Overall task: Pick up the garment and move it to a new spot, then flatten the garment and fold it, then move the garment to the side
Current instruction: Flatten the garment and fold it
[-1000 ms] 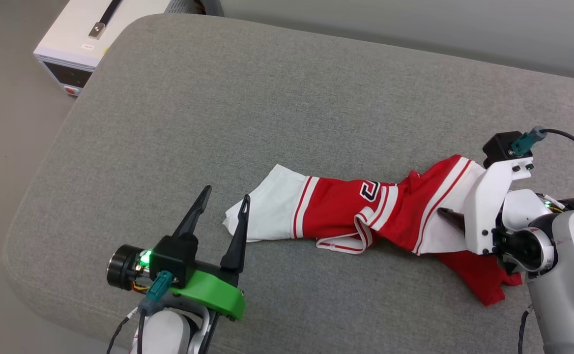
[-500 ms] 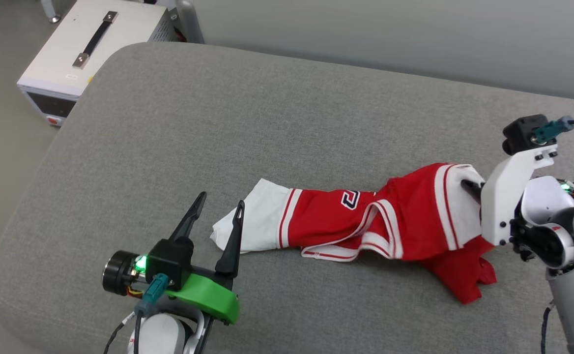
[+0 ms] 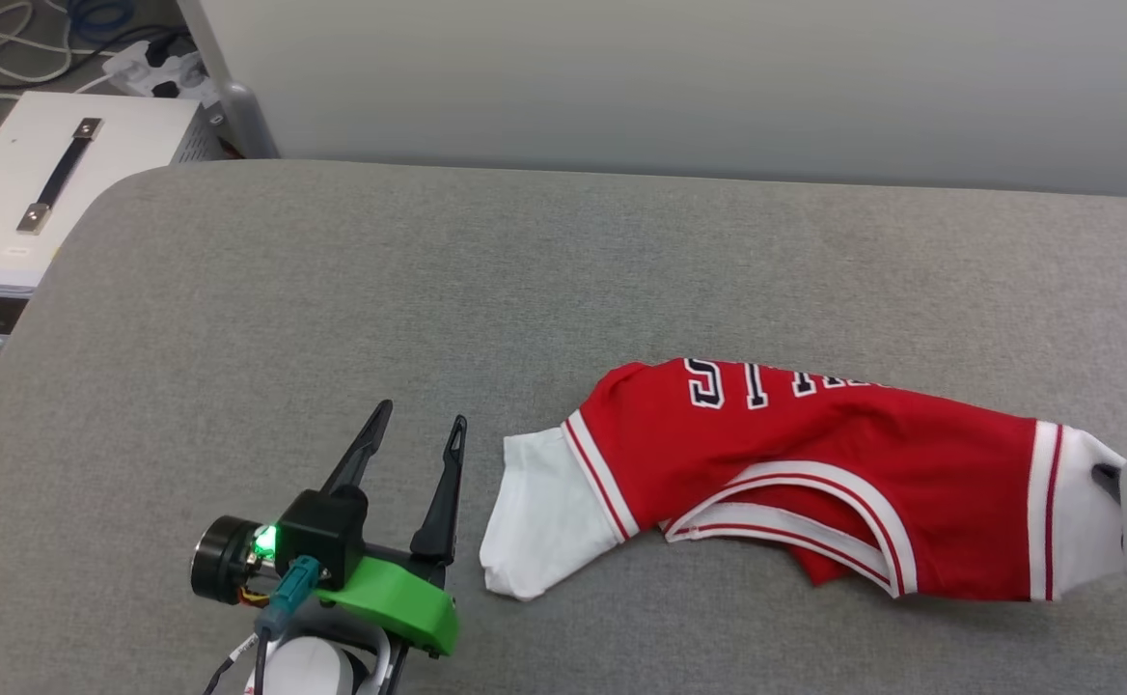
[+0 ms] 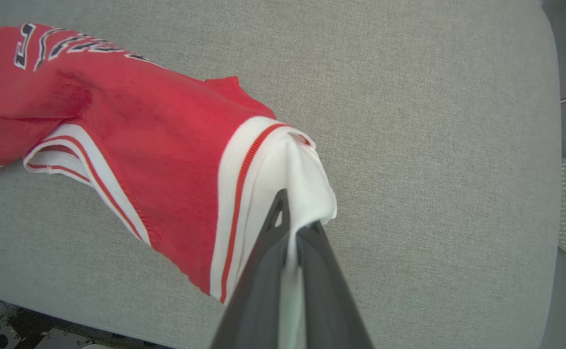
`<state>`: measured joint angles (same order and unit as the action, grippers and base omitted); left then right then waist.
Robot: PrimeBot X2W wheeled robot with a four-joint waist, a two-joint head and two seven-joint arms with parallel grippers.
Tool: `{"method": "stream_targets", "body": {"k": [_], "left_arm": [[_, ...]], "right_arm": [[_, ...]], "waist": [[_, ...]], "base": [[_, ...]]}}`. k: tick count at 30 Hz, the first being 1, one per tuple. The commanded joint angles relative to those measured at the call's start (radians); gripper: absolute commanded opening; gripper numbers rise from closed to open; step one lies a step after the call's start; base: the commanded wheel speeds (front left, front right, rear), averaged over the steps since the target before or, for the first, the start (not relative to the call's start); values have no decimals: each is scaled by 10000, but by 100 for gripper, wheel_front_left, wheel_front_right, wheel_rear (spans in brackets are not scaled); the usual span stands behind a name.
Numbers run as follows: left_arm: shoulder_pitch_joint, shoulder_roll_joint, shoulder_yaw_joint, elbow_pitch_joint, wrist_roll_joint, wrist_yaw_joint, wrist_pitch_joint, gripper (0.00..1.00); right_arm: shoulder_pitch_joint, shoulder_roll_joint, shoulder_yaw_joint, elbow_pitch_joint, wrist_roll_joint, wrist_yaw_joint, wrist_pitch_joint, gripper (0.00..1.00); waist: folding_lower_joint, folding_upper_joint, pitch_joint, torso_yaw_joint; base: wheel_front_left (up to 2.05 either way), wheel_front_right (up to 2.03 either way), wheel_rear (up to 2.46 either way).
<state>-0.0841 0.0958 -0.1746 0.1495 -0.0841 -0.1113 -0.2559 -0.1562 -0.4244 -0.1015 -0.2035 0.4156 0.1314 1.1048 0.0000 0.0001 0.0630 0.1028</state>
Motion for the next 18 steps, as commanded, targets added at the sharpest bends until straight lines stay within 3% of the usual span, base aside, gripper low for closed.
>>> {"method": "stream_targets", "body": {"k": [1, 4, 10, 16, 17, 18], "left_arm": [[-51, 2, 15, 8, 58, -52, -59, 100], [-148, -16, -23, 59, 59, -68, -59, 100], [-315, 3, -56, 137, 71, -100, -59, 100], [-446, 30, -104, 203, 53, -127, -59, 100], [-458, 31, -117, 219, 54, -130, -59, 100], [-464, 31, -124, 231, 55, -133, -59, 100]], "right_arm": [[242, -72, -119, 38, -47, -7, -29, 0], [639, -457, -227, 343, -252, -7, -469, 0], [880, -1173, 40, 1779, -931, -7, -2434, 0], [707, -1185, 647, 3592, -905, -7, -3994, 4], [677, -1162, 799, 3932, -920, -7, -4202, 87], [642, -1103, 893, 4195, -859, -7, -4339, 100]], "waist": [[0, -1, 104, -238], [0, -1, 212, -323], [0, -1, 414, -418], [0, -1, 534, -397], [0, -1, 545, -391], [0, -1, 546, -392]], "base": [[0, 0, 0], [0, 0, 0], [0, 0, 0], [0, 0, 0], [0, 0, 0], [0, 0, 0]]}}
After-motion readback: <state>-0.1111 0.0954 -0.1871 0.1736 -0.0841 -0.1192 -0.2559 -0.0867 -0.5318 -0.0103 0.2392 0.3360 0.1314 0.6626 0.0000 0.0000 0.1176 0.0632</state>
